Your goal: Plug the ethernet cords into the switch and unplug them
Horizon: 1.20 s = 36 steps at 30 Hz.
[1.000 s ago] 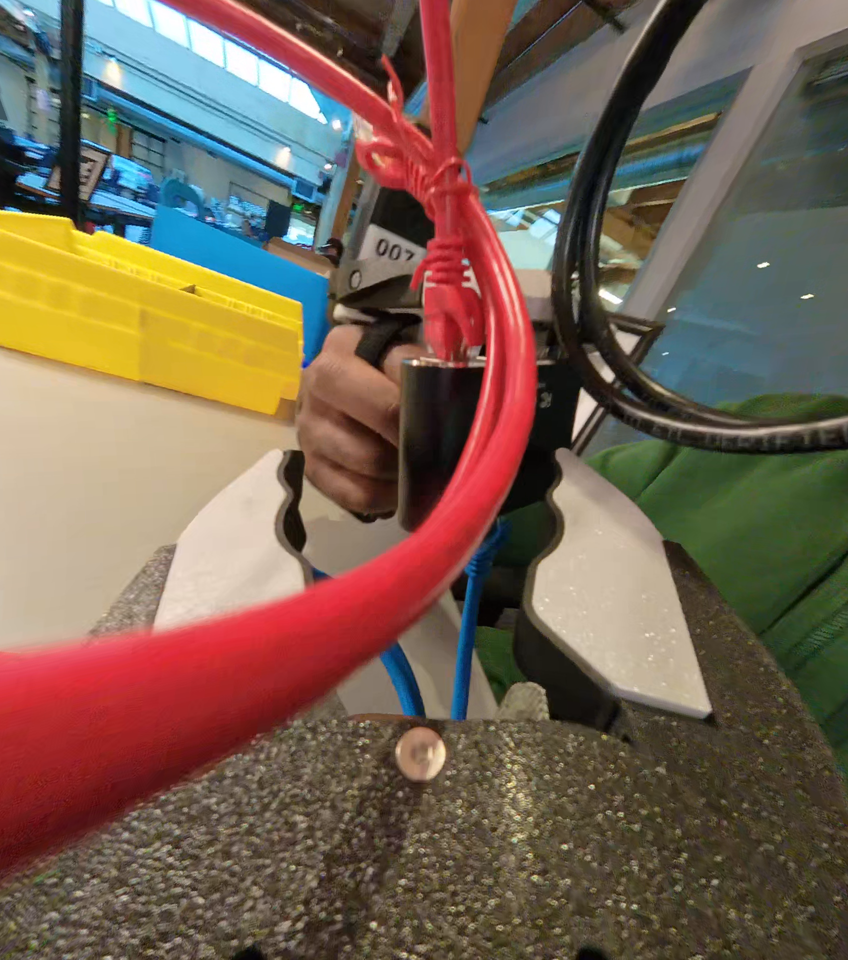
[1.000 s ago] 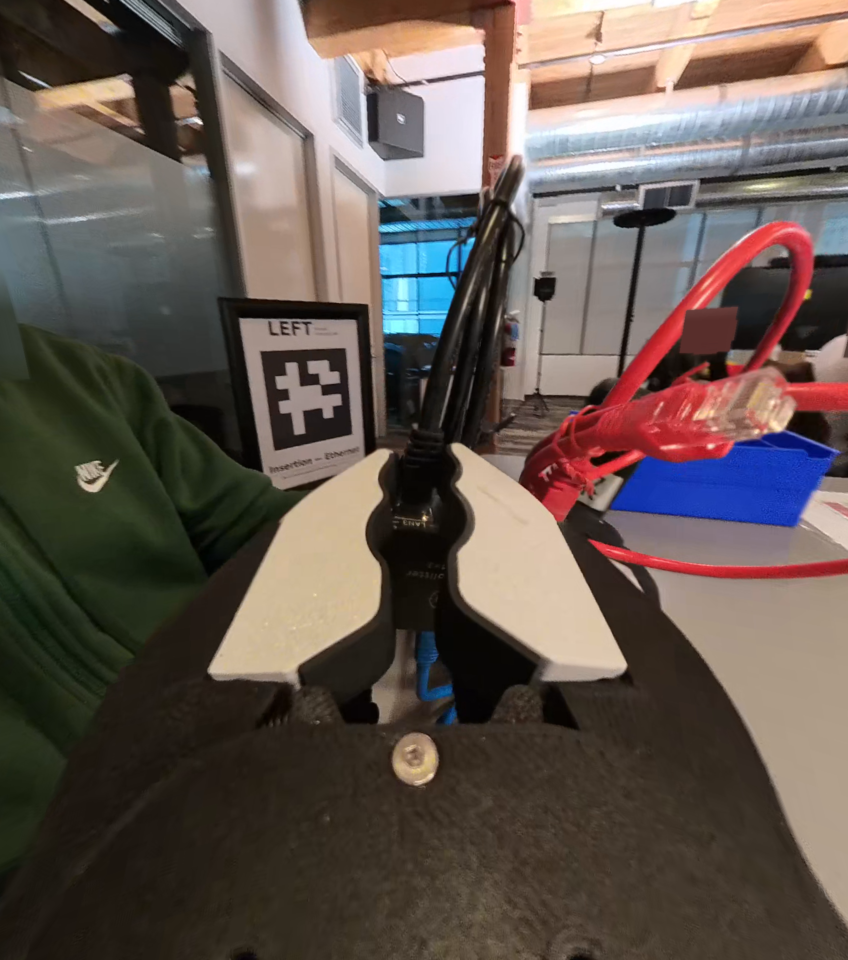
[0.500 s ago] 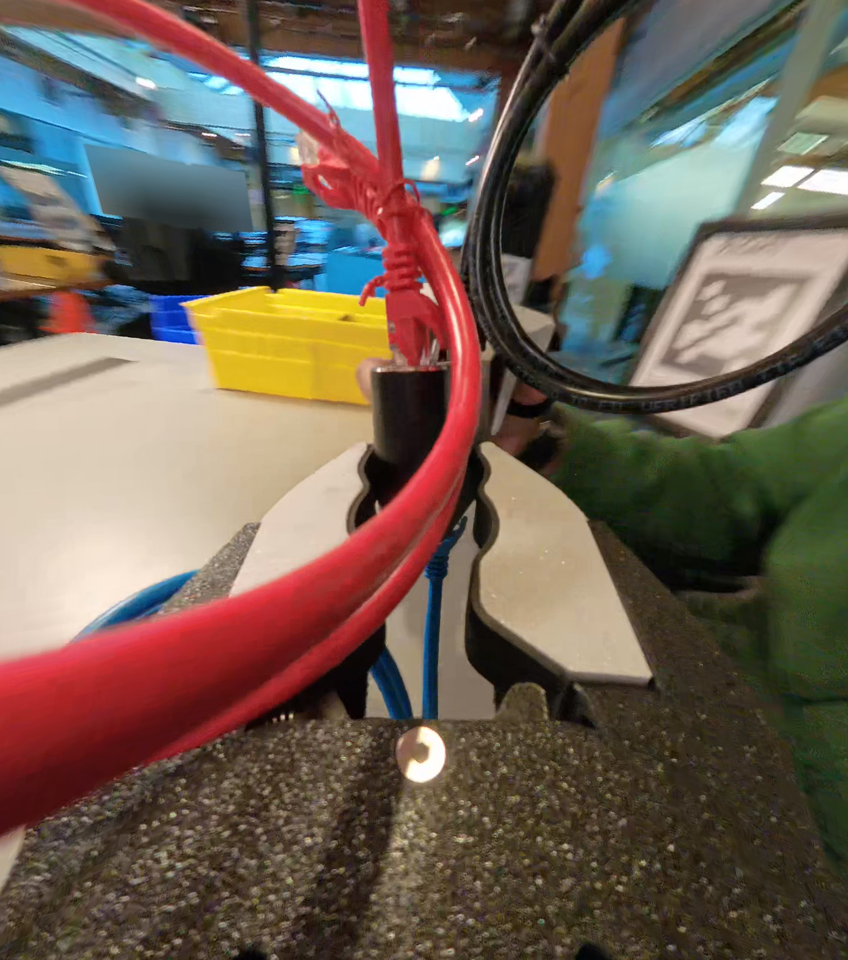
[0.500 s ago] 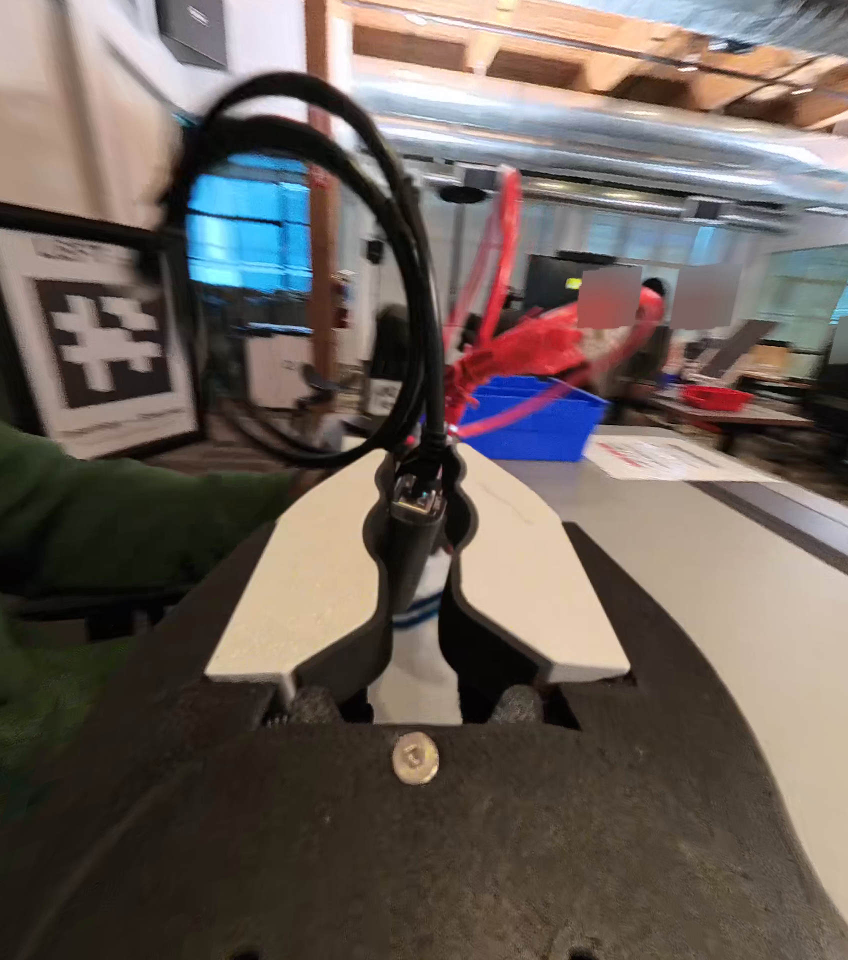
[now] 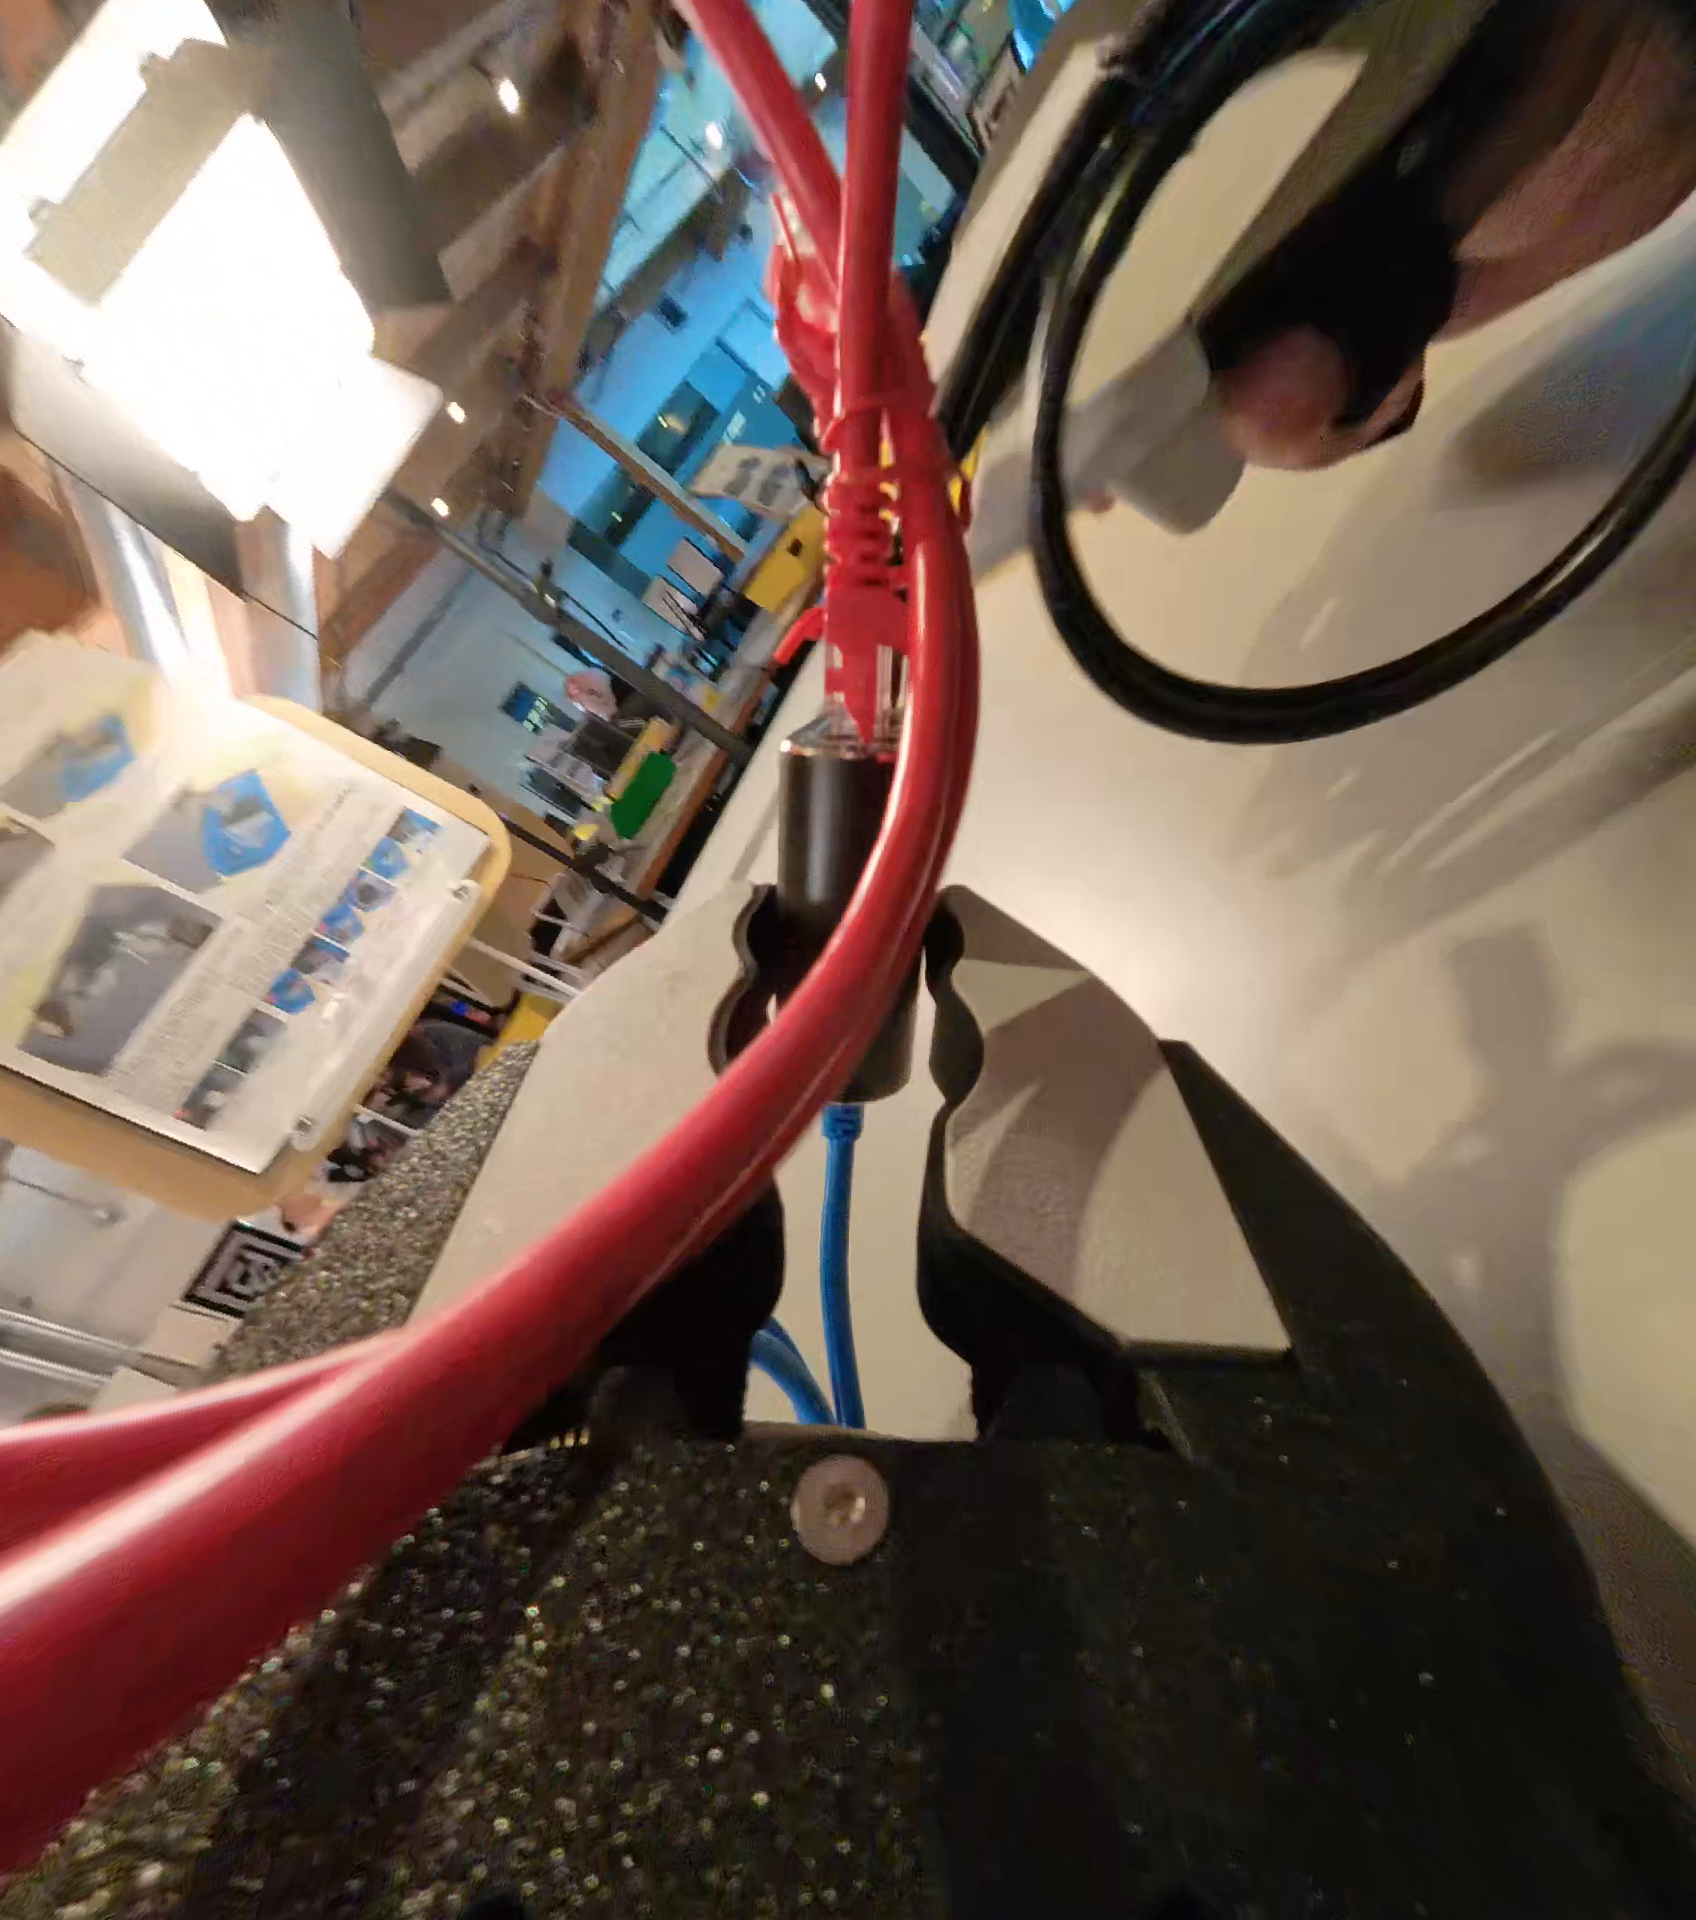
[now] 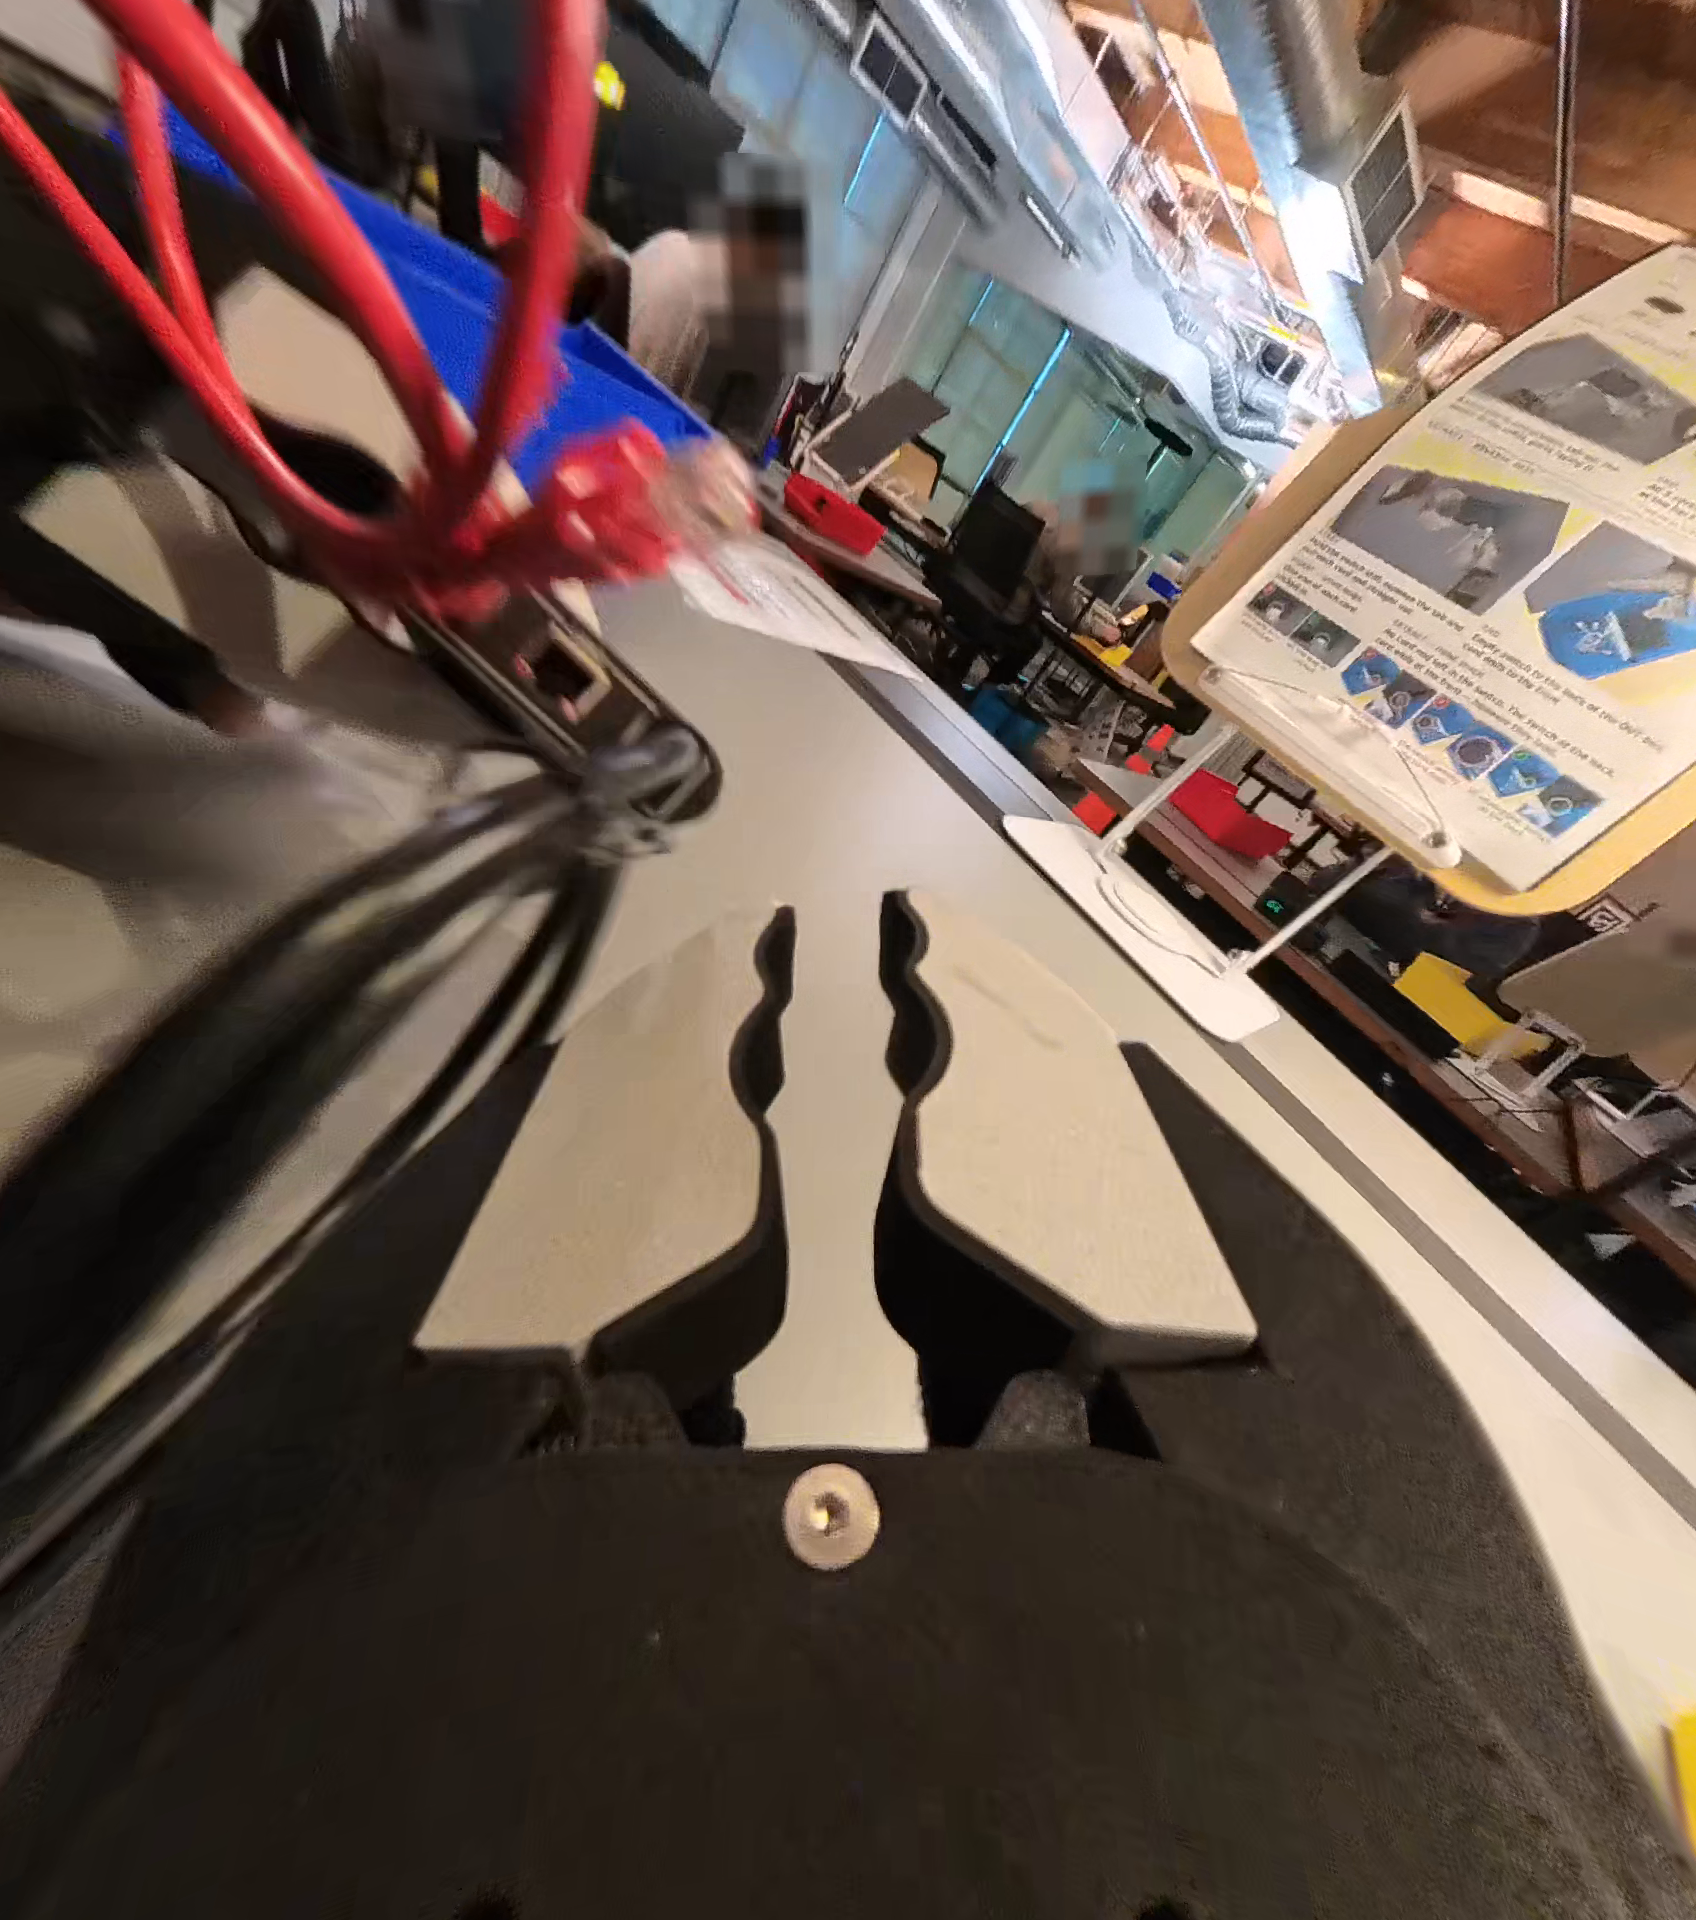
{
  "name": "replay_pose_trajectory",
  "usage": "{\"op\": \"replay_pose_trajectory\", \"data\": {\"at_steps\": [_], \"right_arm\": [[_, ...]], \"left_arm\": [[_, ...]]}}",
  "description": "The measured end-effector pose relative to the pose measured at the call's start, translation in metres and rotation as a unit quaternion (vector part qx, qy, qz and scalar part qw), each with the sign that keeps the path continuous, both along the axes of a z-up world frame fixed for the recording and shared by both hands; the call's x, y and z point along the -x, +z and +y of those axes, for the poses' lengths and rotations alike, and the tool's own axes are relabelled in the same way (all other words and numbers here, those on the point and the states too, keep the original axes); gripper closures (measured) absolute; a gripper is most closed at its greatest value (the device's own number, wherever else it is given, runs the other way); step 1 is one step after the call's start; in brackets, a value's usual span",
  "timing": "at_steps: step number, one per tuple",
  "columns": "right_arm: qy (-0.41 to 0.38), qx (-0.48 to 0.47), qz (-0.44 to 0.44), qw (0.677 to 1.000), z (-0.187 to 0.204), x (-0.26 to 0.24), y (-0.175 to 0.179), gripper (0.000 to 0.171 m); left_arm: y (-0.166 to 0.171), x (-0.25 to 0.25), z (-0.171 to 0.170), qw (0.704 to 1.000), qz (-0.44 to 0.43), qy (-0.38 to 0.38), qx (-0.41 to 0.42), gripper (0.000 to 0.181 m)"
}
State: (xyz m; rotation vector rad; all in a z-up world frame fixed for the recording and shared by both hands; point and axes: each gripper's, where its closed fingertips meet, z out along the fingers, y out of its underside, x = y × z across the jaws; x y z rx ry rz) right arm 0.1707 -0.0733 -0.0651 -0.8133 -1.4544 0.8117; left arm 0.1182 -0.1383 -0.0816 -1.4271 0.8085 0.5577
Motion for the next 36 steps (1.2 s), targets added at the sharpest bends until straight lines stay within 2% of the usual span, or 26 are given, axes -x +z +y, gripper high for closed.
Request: {"op": "replay_pose_trajectory", "data": {"at_steps": [3, 9, 14, 18, 24, 31, 36], "right_arm": [[-0.011, -0.009, 0.011, 1.0, 0.003, -0.001, 0.005, 0.155], [-0.043, -0.091, 0.053, 0.994, 0.001, -0.022, 0.033, 0.156], [-0.041, -0.153, 0.094, 0.983, -0.011, -0.03, 0.053, 0.159], [-0.027, -0.195, 0.092, 0.976, -0.011, -0.023, 0.038, 0.153], [0.004, -0.307, 0.066, 0.949, -0.036, -0.012, 0.015, 0.139], [-0.005, -0.397, 0.039, 0.917, -0.048, 0.004, -0.004, 0.14], [-0.005, -0.413, 0.032, 0.91, -0.049, 0.003, -0.005, 0.143]], "left_arm": [[-0.001, -0.005, -0.009, 1.0, -0.008, -0.005, -0.014, 0.153], [0.005, 0.019, -0.008, 0.988, 0.106, 0.09, -0.062, 0.152], [0.017, -0.005, -0.015, 0.971, 0.189, 0.069, -0.129, 0.152], [0.019, -0.02, -0.018, 0.97, 0.194, 0.028, -0.147, 0.153], [0.014, -0.016, -0.015, 0.968, 0.208, 0.038, -0.134, 0.153], [-0.001, -0.021, -0.01, 0.964, 0.245, 0.032, -0.101, 0.152], [-0.002, -0.019, -0.008, 0.966, 0.24, 0.037, -0.093, 0.152]]}}
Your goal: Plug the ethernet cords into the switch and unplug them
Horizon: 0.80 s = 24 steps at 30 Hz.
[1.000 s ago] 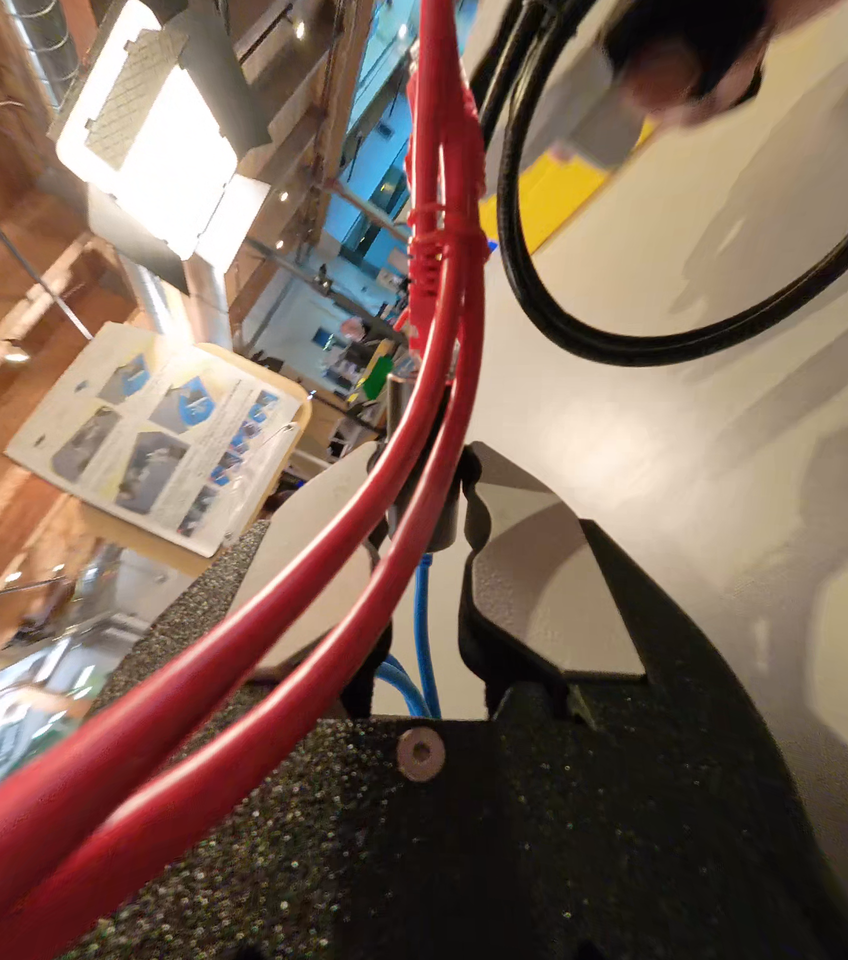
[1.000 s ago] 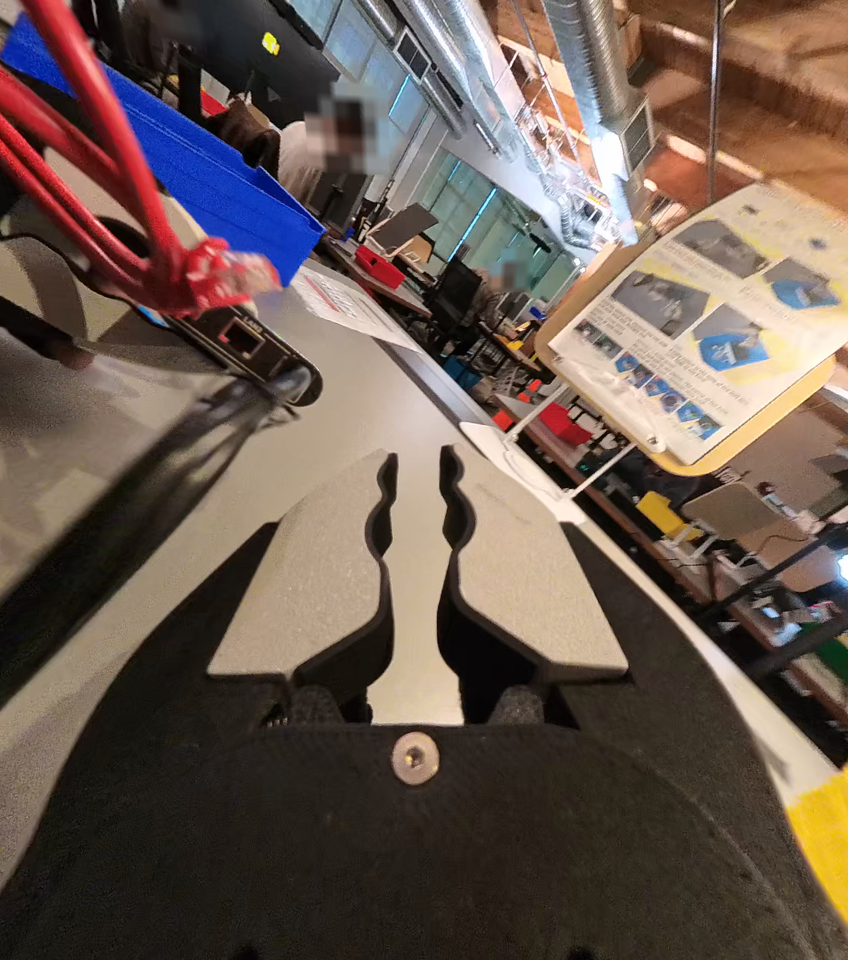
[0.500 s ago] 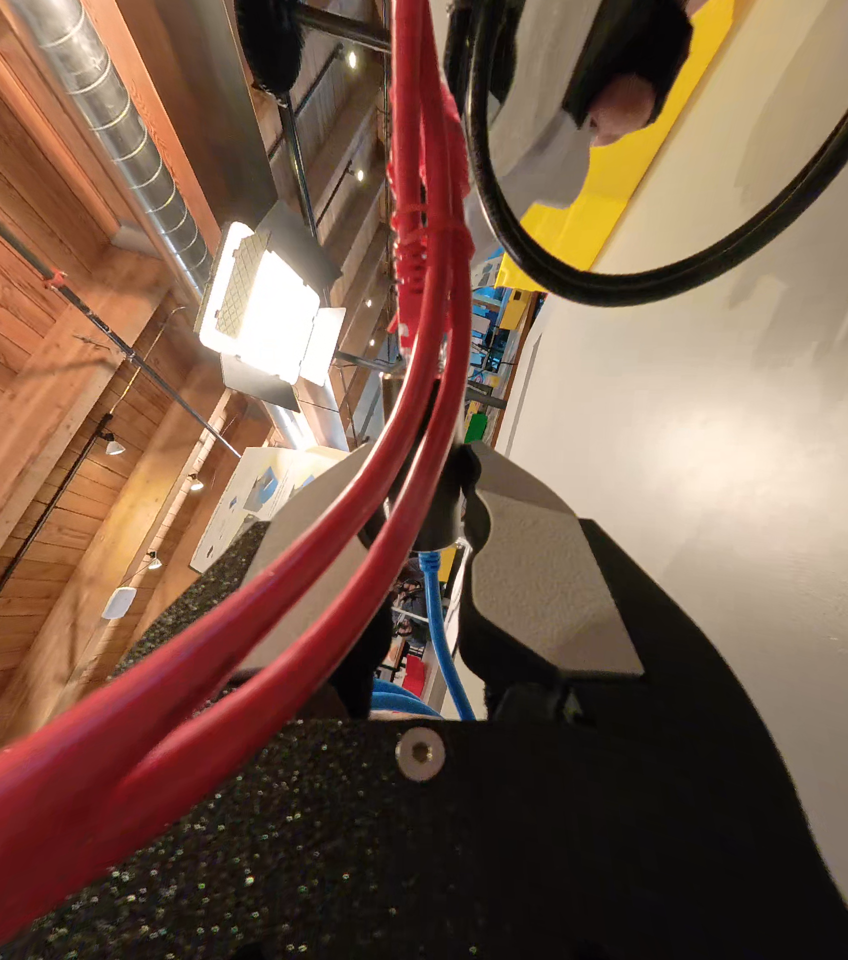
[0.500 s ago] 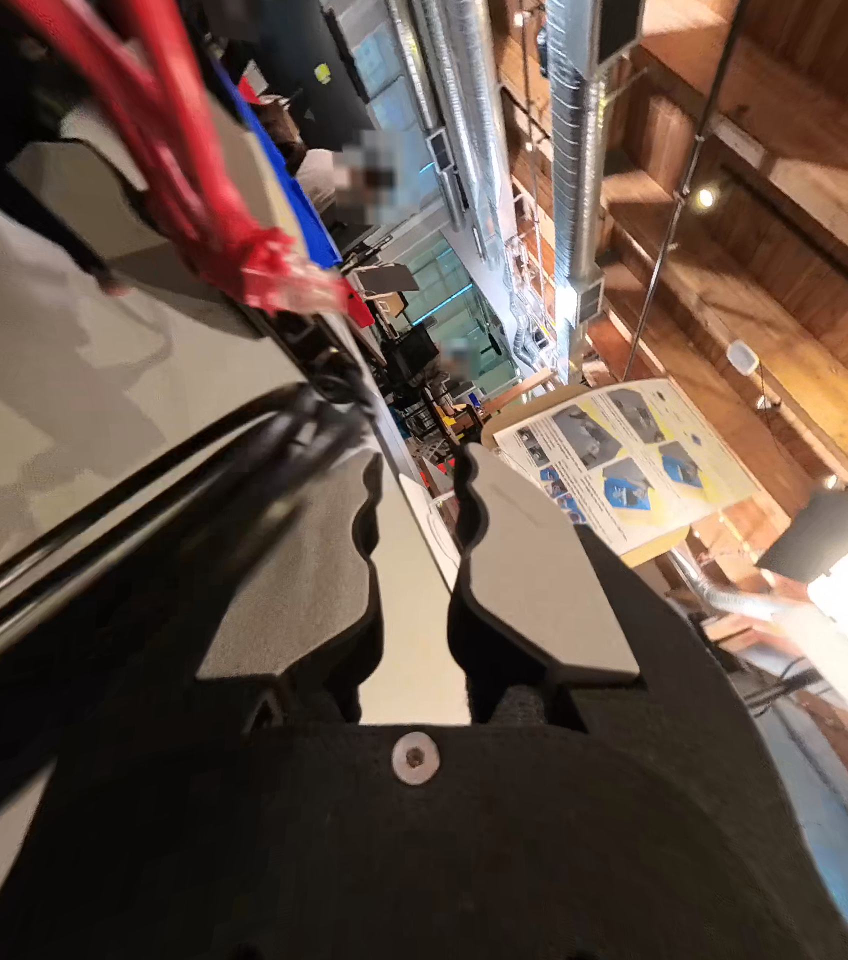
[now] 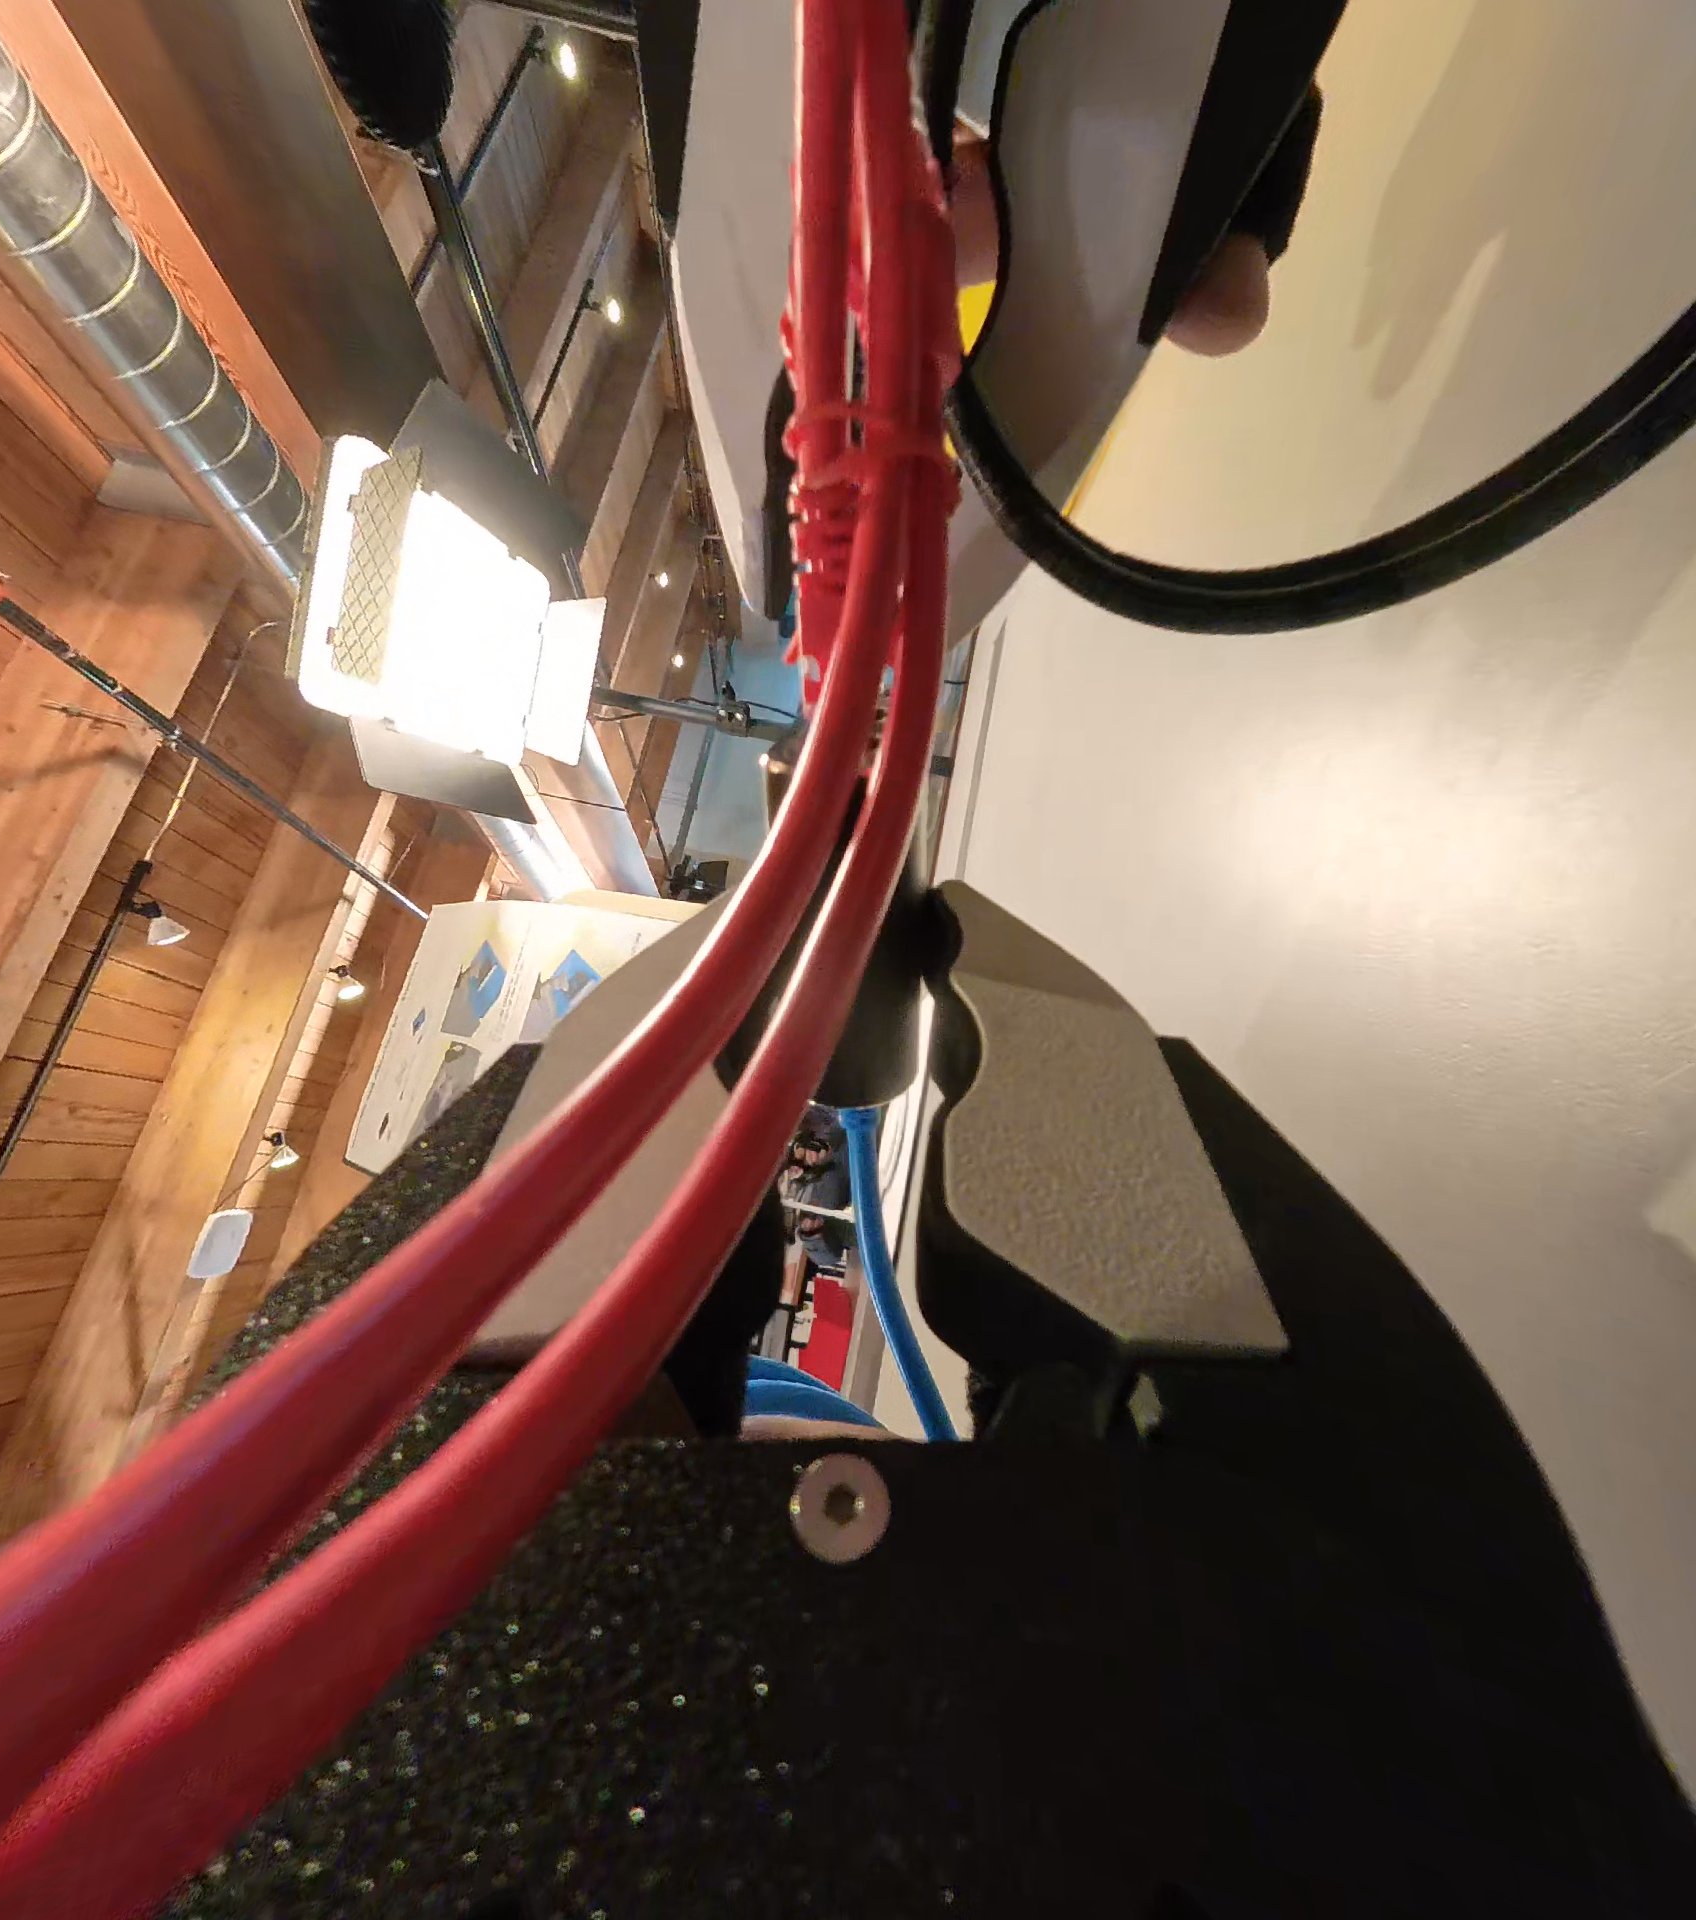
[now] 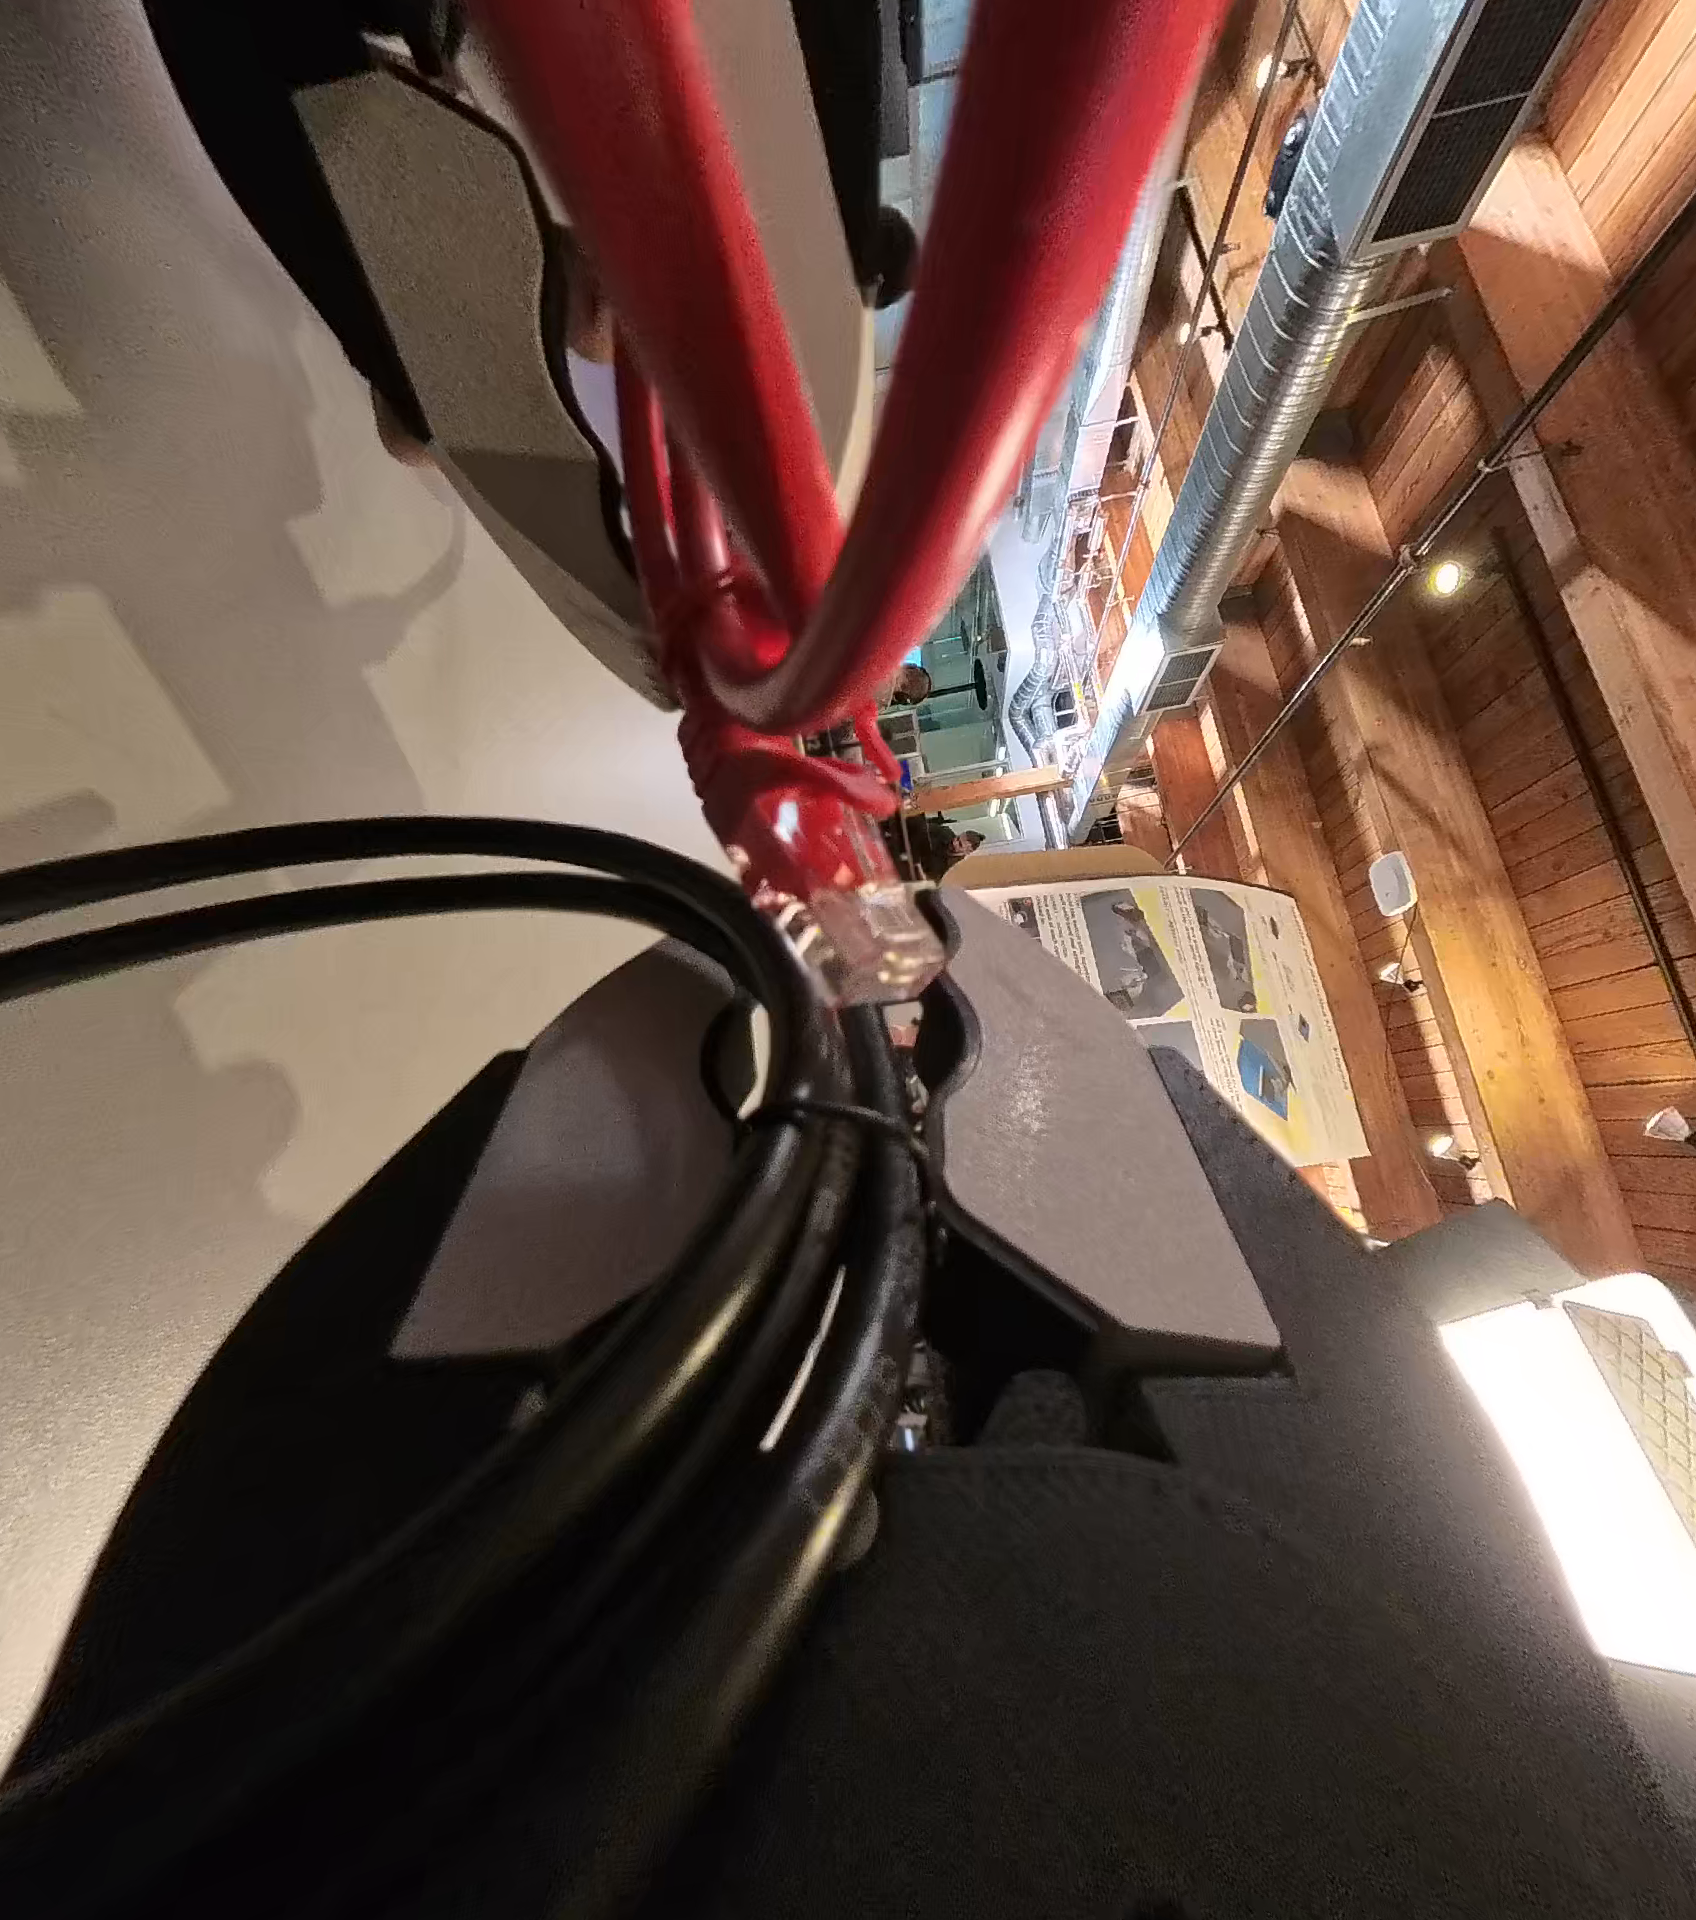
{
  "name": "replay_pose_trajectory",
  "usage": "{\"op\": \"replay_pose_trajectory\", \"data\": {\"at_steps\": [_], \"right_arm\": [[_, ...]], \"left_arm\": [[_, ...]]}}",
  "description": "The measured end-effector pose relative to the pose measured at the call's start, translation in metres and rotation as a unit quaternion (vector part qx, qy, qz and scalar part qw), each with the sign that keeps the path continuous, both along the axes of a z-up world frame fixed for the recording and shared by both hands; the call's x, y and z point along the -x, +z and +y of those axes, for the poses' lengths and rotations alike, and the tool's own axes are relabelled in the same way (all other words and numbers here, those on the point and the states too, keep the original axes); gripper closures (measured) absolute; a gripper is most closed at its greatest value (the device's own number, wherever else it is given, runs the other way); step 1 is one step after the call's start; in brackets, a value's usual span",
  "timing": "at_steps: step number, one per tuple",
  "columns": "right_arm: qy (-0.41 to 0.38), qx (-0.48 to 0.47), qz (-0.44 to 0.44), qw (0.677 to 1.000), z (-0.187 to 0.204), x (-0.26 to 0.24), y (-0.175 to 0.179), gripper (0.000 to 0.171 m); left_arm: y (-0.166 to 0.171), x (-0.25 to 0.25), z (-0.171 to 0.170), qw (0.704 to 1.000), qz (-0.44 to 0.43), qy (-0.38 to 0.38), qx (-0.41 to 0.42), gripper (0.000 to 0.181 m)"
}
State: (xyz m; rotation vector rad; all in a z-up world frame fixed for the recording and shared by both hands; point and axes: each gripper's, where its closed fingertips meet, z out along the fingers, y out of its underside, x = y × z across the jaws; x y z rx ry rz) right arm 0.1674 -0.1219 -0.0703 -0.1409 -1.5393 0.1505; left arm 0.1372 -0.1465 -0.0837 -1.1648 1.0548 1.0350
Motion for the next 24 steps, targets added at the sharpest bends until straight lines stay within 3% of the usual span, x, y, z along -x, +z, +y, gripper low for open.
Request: {"op": "replay_pose_trajectory", "data": {"at_steps": [6, 11, 24], "right_arm": [[0.012, 0.002, -0.008, 1.0, -0.001, 0.0, -0.003, 0.141], [0.058, 0.057, -0.021, 0.996, -0.01, -0.006, -0.002, 0.141], [0.037, 0.019, -0.023, 0.999, -0.009, -0.002, -0.007, 0.145]], "left_arm": [[-0.002, -0.001, 0.001, 1.0, -0.007, -0.002, 0.011, 0.152], [-0.005, -0.005, -0.002, 0.998, -0.041, -0.032, 0.029, 0.153], [-0.008, -0.006, -0.001, 0.997, -0.05, -0.029, 0.044, 0.153]]}}
